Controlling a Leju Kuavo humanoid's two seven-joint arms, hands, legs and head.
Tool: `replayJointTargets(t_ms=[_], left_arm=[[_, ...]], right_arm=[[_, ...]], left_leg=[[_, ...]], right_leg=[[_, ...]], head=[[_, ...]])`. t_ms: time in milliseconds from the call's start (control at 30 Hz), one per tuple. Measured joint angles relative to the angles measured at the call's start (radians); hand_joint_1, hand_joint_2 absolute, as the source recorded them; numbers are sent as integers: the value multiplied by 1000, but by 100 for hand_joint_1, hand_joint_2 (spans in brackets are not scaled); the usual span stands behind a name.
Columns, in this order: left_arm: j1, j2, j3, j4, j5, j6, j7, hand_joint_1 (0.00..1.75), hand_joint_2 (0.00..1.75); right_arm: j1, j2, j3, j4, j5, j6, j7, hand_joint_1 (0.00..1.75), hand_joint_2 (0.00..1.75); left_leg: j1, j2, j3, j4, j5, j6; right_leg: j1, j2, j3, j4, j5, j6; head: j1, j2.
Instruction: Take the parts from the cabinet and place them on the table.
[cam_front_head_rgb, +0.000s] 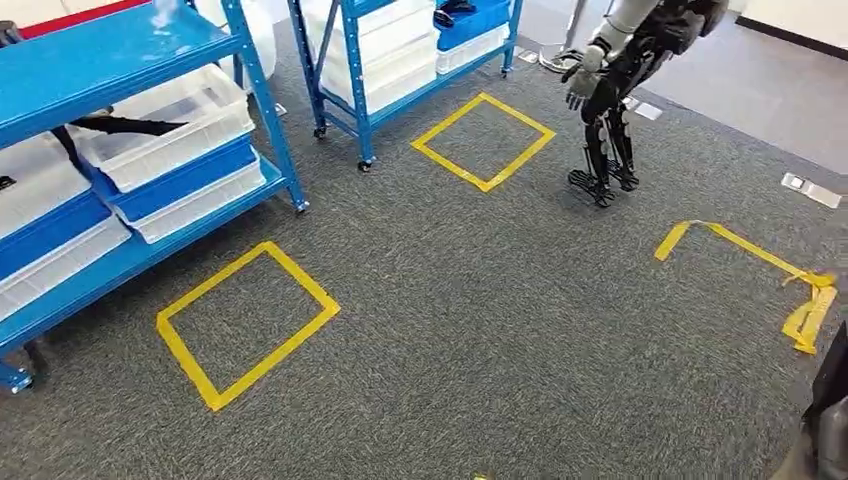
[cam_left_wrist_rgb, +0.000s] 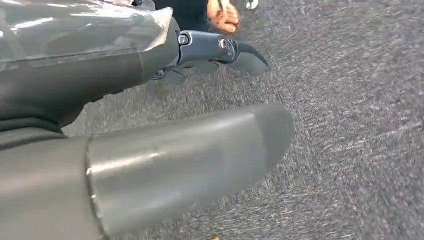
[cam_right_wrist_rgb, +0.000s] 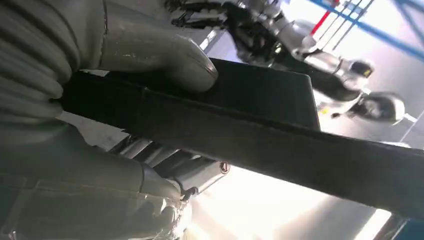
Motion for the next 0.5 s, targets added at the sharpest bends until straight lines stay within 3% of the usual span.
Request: replayJointTargets(t_ms=[33,100,167,200,233,267,333,367,400,433,467,500], left_arm=[[-1,8,0,-2,8,9,1,0,0],[-2,14,3,-2,41,17,-21,0,0],[-6,20,4,-2,54,6,-66,0,0],[-6,25,4,-2,57,-8,-84,0,0],[-8,29,4,-2,63,-19,-95,0,0],[-8,32,4,-2,65,-23,-98,0,0],[-3,36,5,-2,66,-26,-97,0,0],[-2,35,5,-2,66,-28,-91,0,0],[1,33,6,-1,66,-27,-79,0,0],[2,30,7,0,69,-27,-71,0,0],[1,27,10,0,69,-26,-65,0,0],[1,26,11,0,69,-25,-63,0,0]], right_arm=[[4,2,0,1,-2,-3,0,152,175],[18,4,3,0,-8,-9,-2,152,175],[30,6,3,0,-18,-10,-4,152,175],[32,6,3,0,-29,-10,-7,152,175],[32,9,2,0,-38,-10,-8,152,175],[29,9,4,0,-46,-10,-11,152,175],[29,12,14,0,-61,-8,-15,152,175],[29,14,18,0,-66,-5,-15,152,175],[30,14,24,0,-70,-3,-16,152,175],[31,15,31,0,-73,-3,-16,152,175],[31,15,38,0,-77,-3,-16,152,175],[31,15,45,0,-78,-3,-16,152,175]], left_leg=[[-13,9,0,12,-10,-13],[-10,22,4,10,-18,-27],[-1,40,14,5,-16,-39],[6,28,13,6,-21,-47],[9,-37,2,37,-55,-54],[7,-71,-25,97,-101,-54],[6,-92,-106,270,-181,-51],[5,-94,-135,325,-192,-47],[5,-94,-142,330,-176,-41],[3,-97,-128,290,-139,-33],[1,-105,-93,206,-84,-21],[-2,-128,-55,117,-36,-9]], right_leg=[[1,-46,17,-31,4,-2],[7,-19,11,-26,5,-28],[10,2,6,-26,7,-44],[4,13,7,-28,12,-54],[1,22,8,-28,16,-60],[4,32,3,-28,21,-67],[11,56,-6,-27,25,-74],[16,70,-8,-26,25,-74],[20,86,-8,-26,27,-77],[23,101,-6,-26,27,-77],[26,117,-3,-27,27,-77],[29,131,-1,-27,27,-77]], head=[[2,0],[-9,0],[-9,0],[-9,0],[-10,0],[-11,0],[-12,0],[-12,0],[-12,0],[-12,0],[-12,0],[-13,0]])
